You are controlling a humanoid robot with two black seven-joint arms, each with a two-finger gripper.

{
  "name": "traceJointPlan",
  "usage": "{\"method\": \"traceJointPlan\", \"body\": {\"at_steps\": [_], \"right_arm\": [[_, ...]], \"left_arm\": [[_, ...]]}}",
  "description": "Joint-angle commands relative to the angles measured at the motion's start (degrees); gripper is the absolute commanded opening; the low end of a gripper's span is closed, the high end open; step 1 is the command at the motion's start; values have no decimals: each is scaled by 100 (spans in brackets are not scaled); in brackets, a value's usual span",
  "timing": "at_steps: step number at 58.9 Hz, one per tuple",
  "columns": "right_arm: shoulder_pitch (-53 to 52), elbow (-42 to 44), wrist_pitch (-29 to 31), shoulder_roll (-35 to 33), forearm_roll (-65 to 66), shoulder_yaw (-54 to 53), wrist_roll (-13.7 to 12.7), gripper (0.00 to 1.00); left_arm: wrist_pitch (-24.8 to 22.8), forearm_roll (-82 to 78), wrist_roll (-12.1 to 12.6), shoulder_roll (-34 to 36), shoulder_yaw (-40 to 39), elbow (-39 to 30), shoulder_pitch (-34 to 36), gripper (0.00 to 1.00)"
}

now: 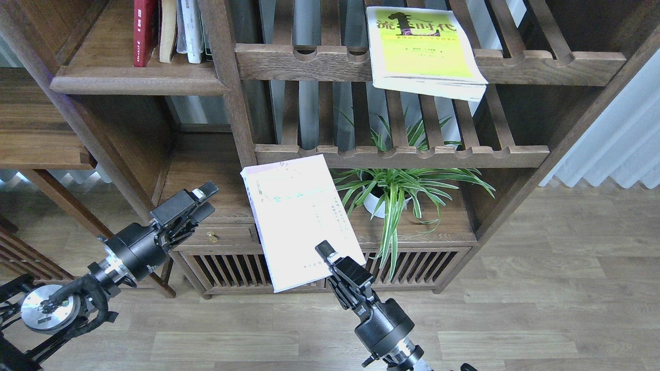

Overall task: Organize books on shelf
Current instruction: 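Grasp the white book's edge with the left gripper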

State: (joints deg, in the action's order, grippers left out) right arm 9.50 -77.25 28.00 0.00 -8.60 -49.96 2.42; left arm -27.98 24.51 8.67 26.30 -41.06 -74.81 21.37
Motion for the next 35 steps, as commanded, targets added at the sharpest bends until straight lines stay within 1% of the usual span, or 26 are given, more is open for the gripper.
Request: {"method": "traceJointPlan", "body": {"at_steps": [1,5,9,13,18,21,26,30,35], "right_arm": [[8,-9,0,0,-1,-40,4,6],[8,-9,0,0,-1,-58,4,6],[16,-18,0,0,-1,-119,-5,6],[16,-18,0,0,-1,-119,-5,6],[8,-18,0,0,-1,-111,-5,6],[8,-18,0,0,-1,-111,-5,6],[8,-18,0,0,-10,-119,-5,6],[8,-18,0,0,-10,-119,-5,7],[8,-18,0,0,-10,-119,-5,7]], "left_arm": [[-2,-8,-32,-362,-34,-182,-71,93],[-2,10,-67,-388,-86,-402,-124,93],[-2,19,-102,-433,-245,-420,-212,93],[-2,19,-84,-397,-280,-420,-397,93],[-2,10,-76,-362,-289,-376,-572,93],[-2,19,-111,-362,-359,-315,-643,94],[-2,36,-111,-362,-587,-69,-757,95],[-2,36,-102,-362,-702,-60,-889,95],[-2,28,-76,-362,-711,-60,-889,95]]}}
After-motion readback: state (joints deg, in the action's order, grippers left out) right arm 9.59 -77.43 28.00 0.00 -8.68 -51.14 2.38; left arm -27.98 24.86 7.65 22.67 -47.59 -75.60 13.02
